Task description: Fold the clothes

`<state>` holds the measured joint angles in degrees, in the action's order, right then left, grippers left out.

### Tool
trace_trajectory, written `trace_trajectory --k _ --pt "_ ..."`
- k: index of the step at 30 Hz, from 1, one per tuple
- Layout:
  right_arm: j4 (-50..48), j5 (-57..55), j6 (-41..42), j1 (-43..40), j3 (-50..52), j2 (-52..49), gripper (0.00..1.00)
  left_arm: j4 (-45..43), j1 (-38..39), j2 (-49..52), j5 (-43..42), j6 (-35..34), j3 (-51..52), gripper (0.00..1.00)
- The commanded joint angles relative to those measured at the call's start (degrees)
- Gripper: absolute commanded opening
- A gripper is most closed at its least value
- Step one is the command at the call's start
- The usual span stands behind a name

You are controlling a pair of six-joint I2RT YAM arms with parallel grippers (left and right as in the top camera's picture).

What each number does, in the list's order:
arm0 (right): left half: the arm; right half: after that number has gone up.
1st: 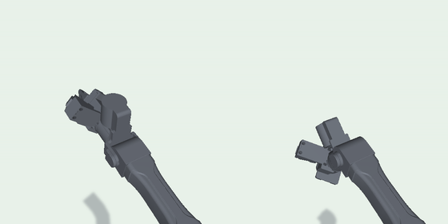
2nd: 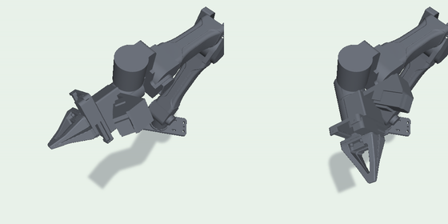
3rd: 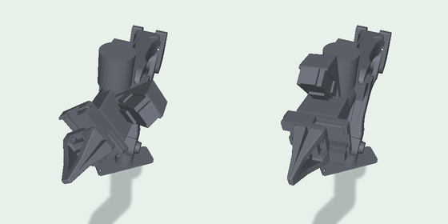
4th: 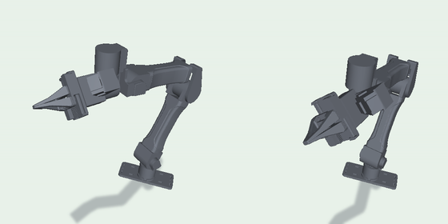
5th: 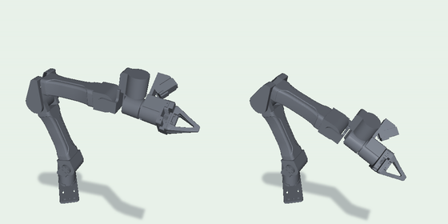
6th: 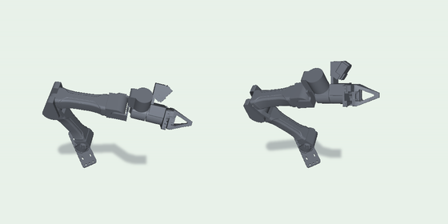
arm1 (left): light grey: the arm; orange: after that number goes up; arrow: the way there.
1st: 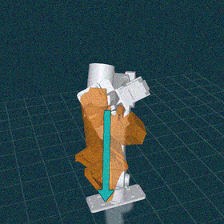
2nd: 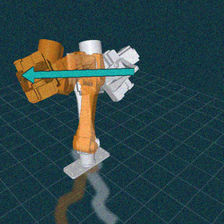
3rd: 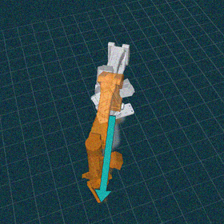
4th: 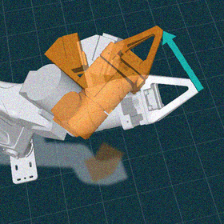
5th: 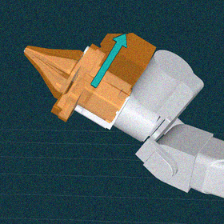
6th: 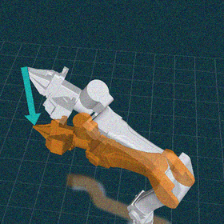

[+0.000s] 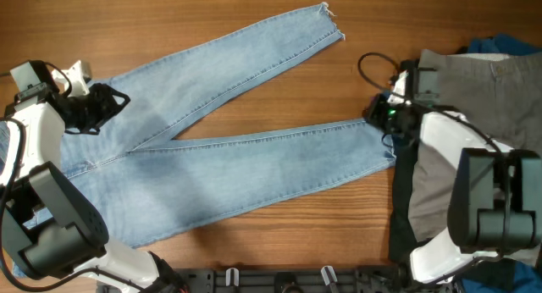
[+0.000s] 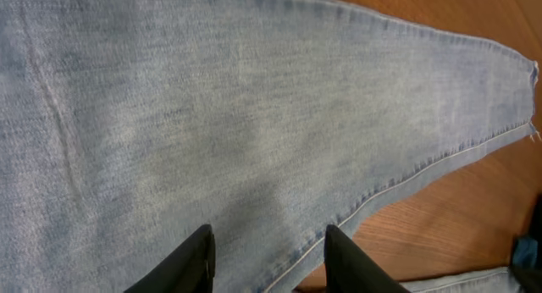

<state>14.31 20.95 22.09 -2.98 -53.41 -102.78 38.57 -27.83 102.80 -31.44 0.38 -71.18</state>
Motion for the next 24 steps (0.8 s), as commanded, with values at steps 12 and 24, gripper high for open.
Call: trace_trajectory --k 12,24 --pt "23.3 9.8 -8.7 0.9 -10.8 6.9 0.32 12.3 -8.3 -13.2 3.5 -6.7 0.2 0.42" --pt "30.6 12.1 -13.9 0.9 -10.8 9.7 0.35 22.9 -31.4 -15.3 24.8 -23.4 5.4 0.36"
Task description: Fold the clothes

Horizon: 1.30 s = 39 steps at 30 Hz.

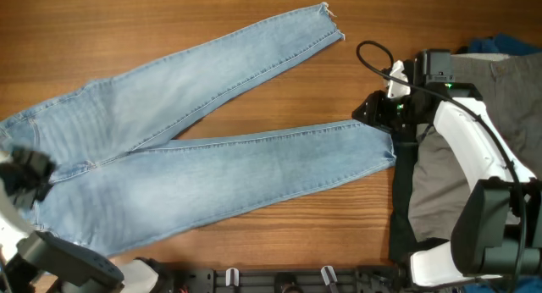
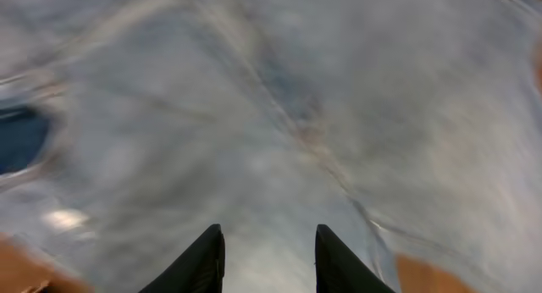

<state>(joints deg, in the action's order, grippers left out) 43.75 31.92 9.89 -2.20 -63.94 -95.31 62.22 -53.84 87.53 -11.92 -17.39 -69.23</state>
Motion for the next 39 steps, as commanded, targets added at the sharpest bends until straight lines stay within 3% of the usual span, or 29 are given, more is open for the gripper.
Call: trace_trajectory --k 1,3,9,14,16,22,33,39 --pt "1.9 1.1 -1.0 0.1 -0.2 2.2 0.35 -1.6 -7.0 0.0 6.1 -5.7 4.6 0.36" --pt "3.3 0.9 -0.7 0.1 -0.2 2.1 0.35 -4.5 -11.5 0.0 10.8 -7.5 8.2 0.41" --pt "4.2 0.9 -0.7 0.1 -0.2 2.1 0.35 -8.5 -19.7 0.0 11.2 -8.9 12.0 0.47" --pt "4.8 0.8 -0.7 0.1 -0.2 2.1 0.36 -10.9 -25.5 0.6 11.4 -9.4 12.0 0.4" --pt "4.8 0.0 -0.7 0.1 -0.2 2.1 0.36 -11.9 -26.3 1.2 11.4 -9.5 12.1 0.34" --pt "4.8 -1.7 -0.2 0.1 -0.2 2.1 0.36 -13.7 -26.3 5.2 14.6 -8.6 13.9 0.31" --pt "6.1 -3.7 1.0 0.1 -0.2 2.1 0.36 -19.9 -26.3 7.9 14.9 -10.5 13.9 0.39" --pt "6.3 -5.2 2.7 0.1 -0.2 2.1 0.36 -20.1 -26.3 14.7 16.3 -15.3 13.9 0.4"
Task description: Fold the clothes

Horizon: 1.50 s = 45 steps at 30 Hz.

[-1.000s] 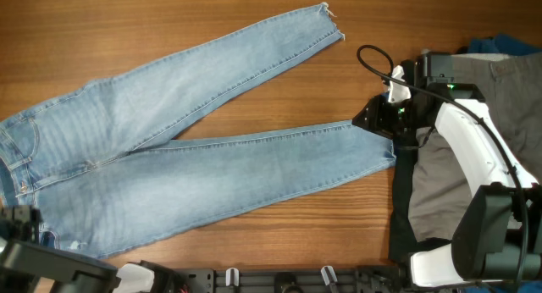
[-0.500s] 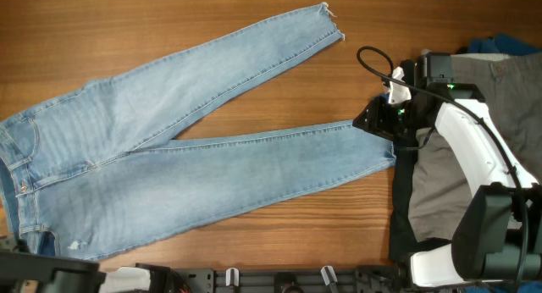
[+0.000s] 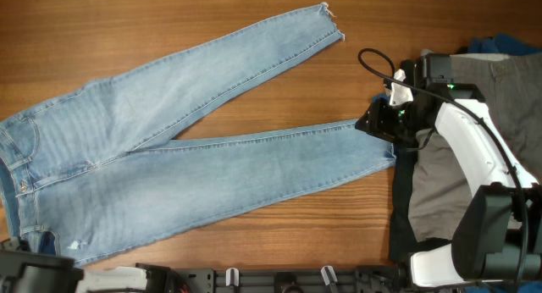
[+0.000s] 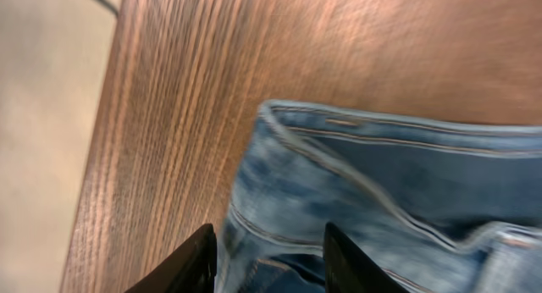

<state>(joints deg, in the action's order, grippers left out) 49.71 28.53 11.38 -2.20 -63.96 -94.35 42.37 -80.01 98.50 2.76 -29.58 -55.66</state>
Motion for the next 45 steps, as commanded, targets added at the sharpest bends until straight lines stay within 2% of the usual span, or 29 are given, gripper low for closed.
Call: trace_trajectory --k 1,4,8,9,14,16,18,21,25,28,31,35,38,39,40,43,45 --pt "0.4 -1.8 1.3 0.1 -0.2 1.2 0.36 -0.4 -0.2 4.7 1.6 -3.3 0.3 0.4" --pt "0.5 -1.8 1.2 0.1 -0.2 1.2 0.36 -0.9 -0.1 5.2 1.6 -3.7 0.0 0.32" --pt "0.6 -5.6 4.2 0.1 -0.2 1.2 0.36 -0.9 -0.1 5.1 1.3 -2.5 0.0 0.06" --pt "0.7 -6.5 5.0 0.1 -0.2 1.2 0.35 -0.8 -0.1 5.0 0.4 -2.4 0.0 0.04" --pt "4.2 -17.2 14.9 -0.1 -0.2 1.2 0.36 0.2 -0.1 4.1 -3.0 -0.4 -1.3 0.04" --pt "5.0 -19.6 15.8 -0.6 0.3 1.1 0.36 0.7 -0.1 3.2 -3.6 -0.4 -1.8 0.04" --pt "5.3 -19.6 15.8 -1.6 1.9 1.0 0.37 0.9 -0.1 1.7 -5.0 0.5 -2.0 0.04" --pt "4.5 -19.6 17.1 -3.8 5.7 0.9 0.48 0.7 -0.1 -0.7 -7.5 0.7 -2.0 0.04" --pt "0.1 -15.9 15.6 -4.8 10.8 0.8 0.56 0.9 -0.1 -2.6 -7.8 0.6 -2.0 0.04" --pt "-3.9 -13.4 16.2 -4.7 14.0 0.8 0.59 0.9 -0.1 -2.6 -8.3 0.6 -2.0 0.04" --pt "-7.6 -12.6 19.6 -4.6 17.2 0.8 0.59 1.0 -0.1 -2.6 -8.5 0.7 -2.0 0.04" --pt "-12.0 -10.2 21.2 -4.5 21.3 0.8 0.51 1.1 -0.1 -2.6 -8.7 0.7 -2.0 0.04" --pt "-15.5 -6.3 17.4 -4.5 22.3 0.8 0.3 1.1 -0.1 -2.8 -10.7 0.7 -2.3 0.04" --pt "-17.2 -2.9 13.7 -4.5 22.1 0.9 0.17 1.2 -0.1 -3.2 -11.4 0.9 -2.5 0.04" --pt "-17.3 -1.7 12.5 -4.5 21.5 1.0 0.13 1.4 -0.1 -3.7 -11.5 0.9 -2.7 0.04" --pt "-14.9 -1.5 11.8 -4.5 18.9 2.5 0.04 2.1 -0.1 -5.8 -12.0 0.9 -3.3 0.04" --pt "-11.0 -2.3 11.2 -4.5 15.1 5.5 0.04 2.3 -0.1 -8.3 -13.5 0.9 -3.8 0.04"
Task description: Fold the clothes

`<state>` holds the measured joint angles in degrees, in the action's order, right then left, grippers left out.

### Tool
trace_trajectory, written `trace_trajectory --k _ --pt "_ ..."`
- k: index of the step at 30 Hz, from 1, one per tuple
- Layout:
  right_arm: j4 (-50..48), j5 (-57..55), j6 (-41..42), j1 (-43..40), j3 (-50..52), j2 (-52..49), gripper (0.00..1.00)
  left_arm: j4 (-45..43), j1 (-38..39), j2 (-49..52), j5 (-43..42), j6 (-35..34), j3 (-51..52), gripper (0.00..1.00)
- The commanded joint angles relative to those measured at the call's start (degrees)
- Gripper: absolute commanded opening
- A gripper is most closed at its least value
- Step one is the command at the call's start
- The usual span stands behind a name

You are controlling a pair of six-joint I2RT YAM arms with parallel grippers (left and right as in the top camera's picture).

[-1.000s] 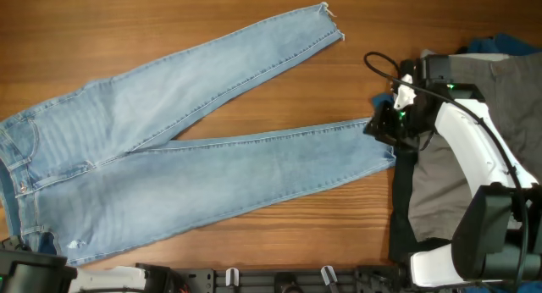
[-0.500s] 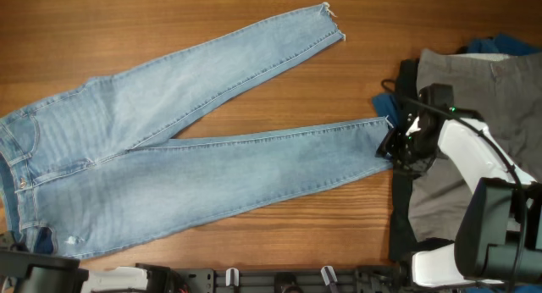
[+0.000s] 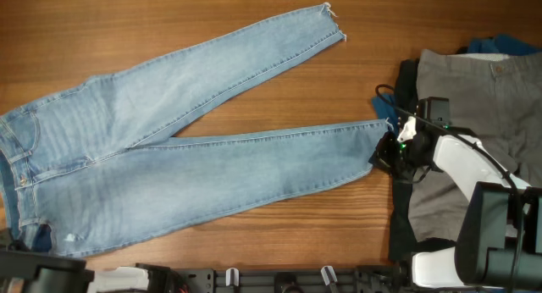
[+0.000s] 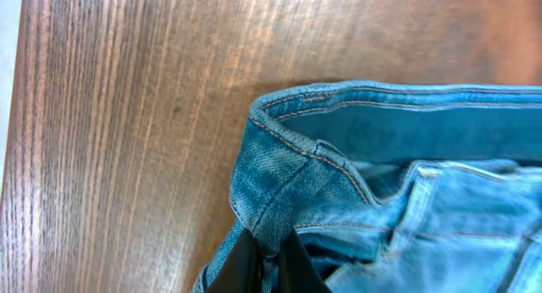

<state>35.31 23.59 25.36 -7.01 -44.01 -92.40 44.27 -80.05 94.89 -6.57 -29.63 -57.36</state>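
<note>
Light blue jeans (image 3: 186,149) lie flat on the wooden table, waist at the left, both legs running right. In the left wrist view my left gripper (image 4: 269,242) is shut on the near corner of the jeans' waistband (image 4: 288,170), with denim pinched between the black fingers (image 4: 241,263). This gripper is at the table's front-left corner, almost out of the overhead view. My right gripper (image 3: 385,153) sits at the hem of the lower leg (image 3: 373,145); the overhead view does not show how its jaws stand.
A heap of grey trousers (image 3: 483,90) with a blue garment (image 3: 500,46) behind it lies at the right, and black cloth (image 3: 405,229) lies beside it. The table's left edge (image 4: 10,90) is close to the waistband. A black rail (image 3: 279,280) runs along the front.
My left gripper was open over the waistband corner and is now shut on it. My right gripper has moved nearer, from beside the lower leg's end onto its hem.
My left gripper stood open over the upper leg of the jeans, then over the waist at the left, then open at the front waistband corner, where it now grips. My right gripper stayed near the lower leg's hem throughout and now rests at it.
</note>
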Motion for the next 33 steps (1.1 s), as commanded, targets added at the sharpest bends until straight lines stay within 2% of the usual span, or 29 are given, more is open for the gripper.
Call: trace_trajectory --k 1,5,9,14,18,22,28,33 --pt "5.5 1.7 -2.6 0.3 -6.8 5.0 0.04 0.7 -0.1 -5.8 -4.5 0.9 -2.3 0.04" --pt "19.2 -6.3 -1.2 0.3 -20.0 12.3 0.04 5.0 -0.1 -10.7 -4.5 0.8 -5.6 0.04" --pt "29.0 -12.8 -1.3 0.3 -33.6 15.7 0.04 9.8 -0.1 -14.5 -3.5 0.9 -10.1 0.04" --pt "35.4 -15.1 -1.1 0.2 -46.8 15.8 0.04 13.4 -0.1 -19.2 0.5 0.9 -14.3 0.04" --pt "32.0 -15.1 2.0 0.2 -49.8 15.6 0.04 13.7 0.5 -21.5 1.1 0.9 -15.8 0.04" --pt "25.0 -15.1 4.6 0.7 -49.7 11.8 0.04 12.1 5.5 -21.6 1.9 0.9 -15.8 0.04" --pt "15.8 -13.6 4.9 3.8 -49.7 -0.9 0.04 10.4 15.1 -21.6 17.2 0.9 -16.9 0.04" --pt "12.9 -12.0 4.6 3.8 -49.7 -4.5 0.04 13.3 15.4 -21.6 17.1 0.9 -23.4 0.04"
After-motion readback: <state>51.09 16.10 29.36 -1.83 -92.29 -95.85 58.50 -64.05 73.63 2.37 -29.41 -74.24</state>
